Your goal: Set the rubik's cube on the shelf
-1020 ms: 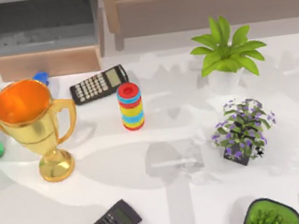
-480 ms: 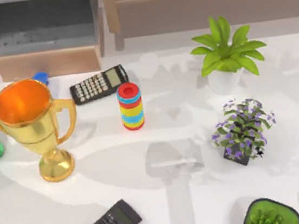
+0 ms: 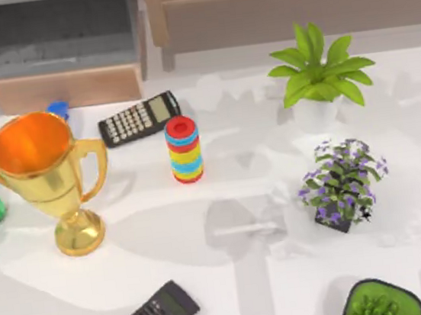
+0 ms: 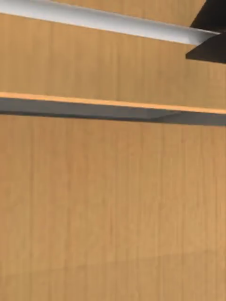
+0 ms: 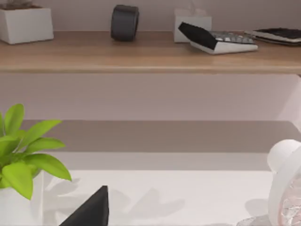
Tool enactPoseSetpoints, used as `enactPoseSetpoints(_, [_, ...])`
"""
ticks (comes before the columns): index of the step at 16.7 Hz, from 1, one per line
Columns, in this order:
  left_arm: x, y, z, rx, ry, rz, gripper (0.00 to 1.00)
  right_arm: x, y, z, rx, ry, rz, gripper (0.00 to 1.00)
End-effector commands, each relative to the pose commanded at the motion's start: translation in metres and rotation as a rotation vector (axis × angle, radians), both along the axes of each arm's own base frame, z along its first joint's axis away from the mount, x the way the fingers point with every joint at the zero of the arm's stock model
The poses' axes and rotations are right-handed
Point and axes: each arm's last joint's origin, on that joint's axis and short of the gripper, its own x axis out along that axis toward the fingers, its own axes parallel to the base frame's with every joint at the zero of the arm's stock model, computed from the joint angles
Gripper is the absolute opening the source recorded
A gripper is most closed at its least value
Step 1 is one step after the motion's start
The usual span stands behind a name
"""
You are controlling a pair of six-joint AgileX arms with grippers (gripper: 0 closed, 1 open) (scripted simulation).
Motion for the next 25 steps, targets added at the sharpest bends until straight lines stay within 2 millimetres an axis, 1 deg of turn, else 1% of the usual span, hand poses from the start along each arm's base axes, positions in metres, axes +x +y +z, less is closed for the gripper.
enactPoseSetpoints(2, [-0.018,-0.001,0.000,0.000,0.001,-0.002,0.00,0.000,0.000,0.000,0.000,0.000,0.000,1.00])
enactPoseSetpoints(3, [-0.023,-0.001,0.001,0.002,-0.003,-0.002,0.00,0.000,0.000,0.000,0.000,0.000,0.000,1.00])
enactPoseSetpoints(5, [-0.027,0.000,0.002,0.004,-0.007,-0.003,0.00,0.000,0.000,0.000,0.000,0.000,0.000,1.00])
enactPoseSetpoints(9, [-0.026,-0.001,0.000,0.002,-0.002,-0.002,0.00,0.000,0.000,0.000,0.000,0.000,0.000,1.00])
enactPoseSetpoints(10, [-0.030,0.000,0.001,0.004,-0.006,0.000,0.00,0.000,0.000,0.000,0.000,0.000,0.000,1.00])
enactPoseSetpoints(12, [-0.045,0.001,0.001,0.003,-0.005,-0.002,0.00,0.000,0.000,0.000,0.000,0.000,0.000,1.00])
enactPoseSetpoints(15, [-0.075,0.000,-0.002,-0.004,0.008,-0.004,0.00,0.000,0.000,0.000,0.000,0.000,0.000,1.00])
enactPoseSetpoints(17, [-0.087,0.000,-0.001,0.000,0.001,-0.003,0.00,0.000,0.000,0.000,0.000,0.000,0.000,1.00])
enactPoseSetpoints(22, [-0.088,0.000,-0.001,0.002,0.000,-0.003,0.00,0.000,0.000,0.000,0.000,0.000,0.000,1.00])
enactPoseSetpoints(23, [-0.093,0.001,-0.001,0.004,-0.001,0.000,0.00,0.000,0.000,0.000,0.000,0.000,0.000,1.00])
enactPoseSetpoints(25, [-0.108,0.003,-0.001,0.004,-0.001,0.001,0.00,0.000,0.000,0.000,0.000,0.000,0.000,1.00])
